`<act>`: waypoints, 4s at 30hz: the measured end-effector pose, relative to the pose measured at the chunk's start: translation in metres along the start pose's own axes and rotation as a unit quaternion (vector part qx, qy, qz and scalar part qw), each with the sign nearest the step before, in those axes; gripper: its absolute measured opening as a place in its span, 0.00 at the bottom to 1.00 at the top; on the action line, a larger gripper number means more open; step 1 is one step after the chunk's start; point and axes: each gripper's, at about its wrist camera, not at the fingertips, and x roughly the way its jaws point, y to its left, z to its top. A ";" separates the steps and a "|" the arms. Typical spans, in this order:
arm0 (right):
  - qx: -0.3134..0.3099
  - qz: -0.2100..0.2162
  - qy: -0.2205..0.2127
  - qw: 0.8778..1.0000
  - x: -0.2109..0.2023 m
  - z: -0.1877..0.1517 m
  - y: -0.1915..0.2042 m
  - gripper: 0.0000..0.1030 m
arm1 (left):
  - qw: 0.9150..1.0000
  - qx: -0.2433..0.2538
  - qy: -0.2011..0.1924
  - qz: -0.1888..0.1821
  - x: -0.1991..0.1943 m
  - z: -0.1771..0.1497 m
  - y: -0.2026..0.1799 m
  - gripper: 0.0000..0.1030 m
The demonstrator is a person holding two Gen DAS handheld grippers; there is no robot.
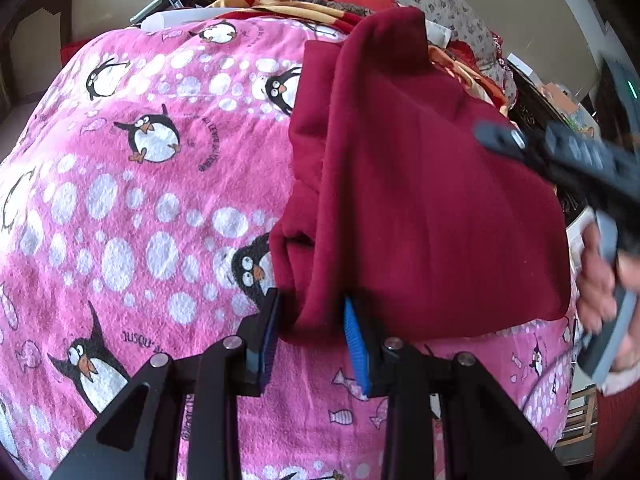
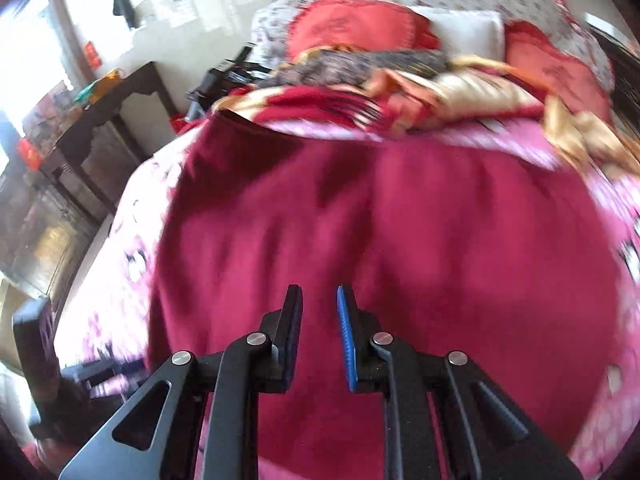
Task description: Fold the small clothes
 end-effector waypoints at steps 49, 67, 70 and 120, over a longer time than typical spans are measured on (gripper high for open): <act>-0.068 0.028 0.009 0.997 0.025 0.050 0.080 0.00 | 0.994 0.034 -0.086 -0.062 -0.028 0.015 -0.011 0.94; -0.097 -0.002 0.078 0.992 0.080 0.068 0.105 0.25 | 0.995 0.002 -0.049 -0.083 -0.011 0.013 -0.008 0.27; -0.120 -0.037 0.089 0.988 0.097 0.066 0.117 0.30 | 0.996 -0.004 -0.047 -0.080 -0.007 0.014 -0.006 0.27; 0.150 0.011 -0.035 0.988 -0.072 -0.008 -0.213 0.05 | 0.964 0.250 0.004 -0.085 0.044 0.007 -0.298 0.26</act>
